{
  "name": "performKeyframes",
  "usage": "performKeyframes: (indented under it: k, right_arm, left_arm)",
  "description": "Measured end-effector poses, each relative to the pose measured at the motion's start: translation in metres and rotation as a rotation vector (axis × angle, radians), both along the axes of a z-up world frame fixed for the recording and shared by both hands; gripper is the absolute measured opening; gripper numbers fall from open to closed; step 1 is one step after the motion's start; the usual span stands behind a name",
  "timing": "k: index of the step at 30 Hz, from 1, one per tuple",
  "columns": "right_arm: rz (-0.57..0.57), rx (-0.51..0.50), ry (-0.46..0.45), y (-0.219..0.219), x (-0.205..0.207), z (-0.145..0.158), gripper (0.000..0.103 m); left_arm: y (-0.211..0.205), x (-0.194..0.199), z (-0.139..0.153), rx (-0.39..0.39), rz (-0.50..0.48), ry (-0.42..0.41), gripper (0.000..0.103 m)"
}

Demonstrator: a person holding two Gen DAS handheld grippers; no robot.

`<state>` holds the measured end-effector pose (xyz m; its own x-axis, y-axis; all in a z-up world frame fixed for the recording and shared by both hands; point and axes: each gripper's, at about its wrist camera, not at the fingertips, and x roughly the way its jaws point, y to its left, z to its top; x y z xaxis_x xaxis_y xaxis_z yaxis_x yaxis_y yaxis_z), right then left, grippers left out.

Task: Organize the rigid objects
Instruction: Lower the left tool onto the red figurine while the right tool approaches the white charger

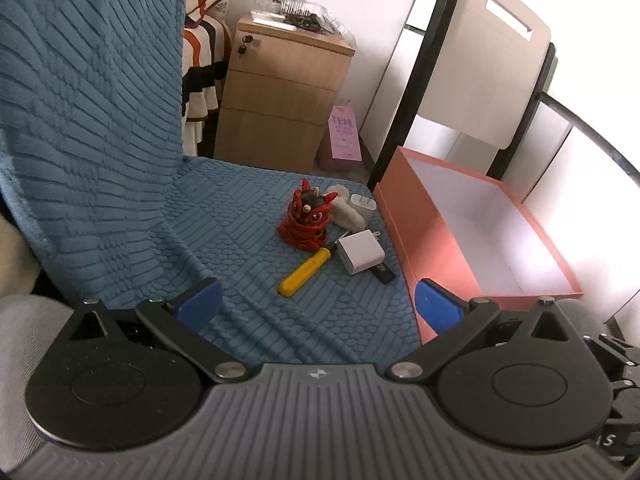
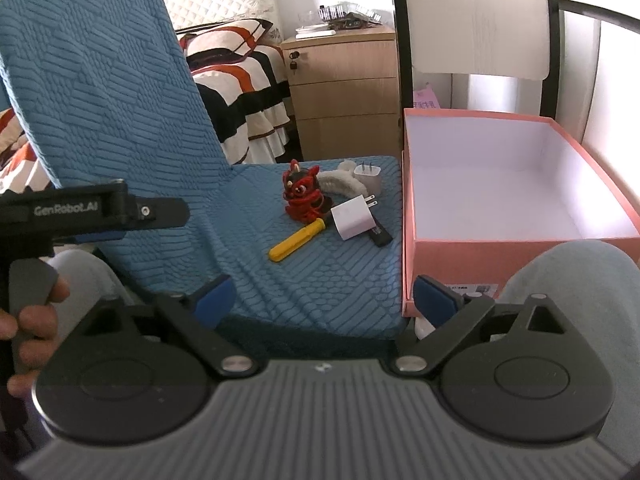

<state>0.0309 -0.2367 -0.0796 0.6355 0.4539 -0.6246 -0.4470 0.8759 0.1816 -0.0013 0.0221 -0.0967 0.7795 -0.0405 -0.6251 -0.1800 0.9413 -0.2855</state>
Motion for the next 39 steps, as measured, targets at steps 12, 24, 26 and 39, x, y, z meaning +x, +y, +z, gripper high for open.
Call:
performKeyframes:
  k: [12, 24, 26, 39]
  right_arm:
    - [0.05, -0.048, -0.036, 0.023, 0.029, -0.035, 0.068]
    - [0.094, -0.081, -0.05, 0.049, 0.056, -0.062, 0.059]
    - [0.097, -0.088, -0.064, 0.053, 0.059, -0.064, 0.059]
    - [0.122, -0.163, -0.109, 0.095, 0.099, -0.082, 0.057]
  left_arm:
    - [0.015, 0.059, -0.043, 0.005, -0.021, -0.008, 0.103]
    - [0.021, 0.103, -0.058, 0.032, -0.044, 0.011, 0.103]
    - [0.027, 0.11, -0.061, 0.005, -0.047, 0.016, 0.103]
    - [0.053, 0.169, -0.082, -0.111, -0.046, 0.043, 0.102]
